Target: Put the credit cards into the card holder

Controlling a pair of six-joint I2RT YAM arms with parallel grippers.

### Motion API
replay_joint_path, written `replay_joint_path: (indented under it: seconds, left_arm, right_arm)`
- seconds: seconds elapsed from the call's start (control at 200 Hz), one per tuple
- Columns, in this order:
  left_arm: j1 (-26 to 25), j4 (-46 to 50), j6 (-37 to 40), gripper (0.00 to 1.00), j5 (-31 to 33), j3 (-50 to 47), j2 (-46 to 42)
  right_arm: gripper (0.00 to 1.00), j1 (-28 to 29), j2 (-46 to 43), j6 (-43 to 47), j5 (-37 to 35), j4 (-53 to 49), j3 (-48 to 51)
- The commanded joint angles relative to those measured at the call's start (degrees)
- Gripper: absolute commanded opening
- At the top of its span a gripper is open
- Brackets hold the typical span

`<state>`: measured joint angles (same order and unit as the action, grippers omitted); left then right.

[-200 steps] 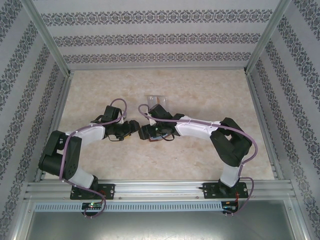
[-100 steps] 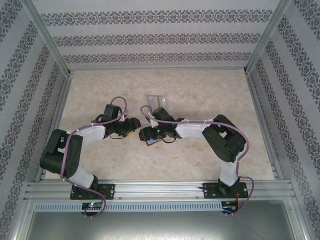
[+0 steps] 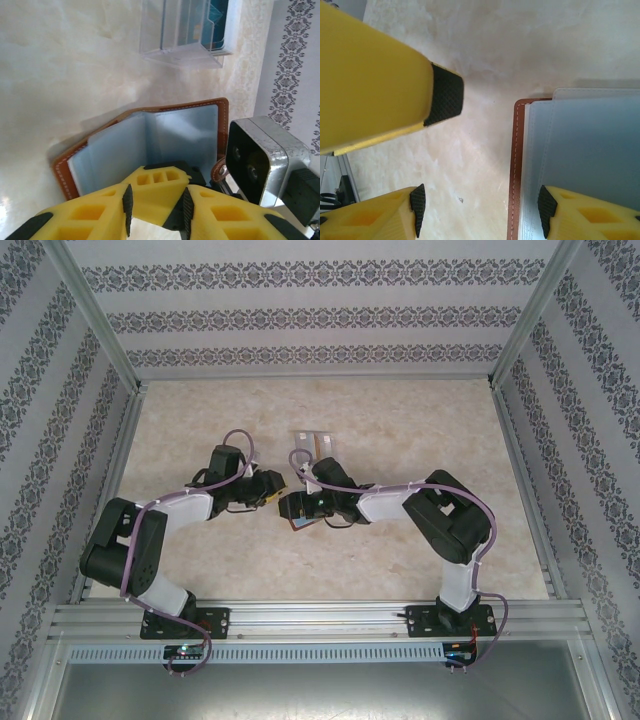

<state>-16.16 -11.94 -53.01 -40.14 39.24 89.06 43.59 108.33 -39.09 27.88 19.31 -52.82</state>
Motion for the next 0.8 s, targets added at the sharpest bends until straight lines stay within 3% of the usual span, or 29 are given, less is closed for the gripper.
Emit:
replay_joint_path:
  seconds: [0.0, 0.14, 0.475, 0.794]
  left_arm:
    - [-2.15, -3.22, -2.11, 0.35, -0.90, 1.03, 3.01]
    - [-3.05, -7.21, -3.79, 0.34, -0.23, 0.09, 6.17]
    - [-3.19, -3.83, -0.51, 0.34, 0.86, 2.18, 9.77]
    - [-3.42, -3.16, 0.26, 0.36, -0.55, 3.73, 8.69]
  right_arm:
    - [0.64, -0.60, -1.75, -0.72, -1.36, 1.43, 1.92]
    - [0.64, -0.68, -3.85, -0.33, -1.77, 1.08, 2.22]
    - [0.64, -1.50, -12.42, -1.05, -3.11, 1.08, 4.32]
    - [0.67, -7.50, -17.54, 3.45, -18.73, -21.12, -5.63]
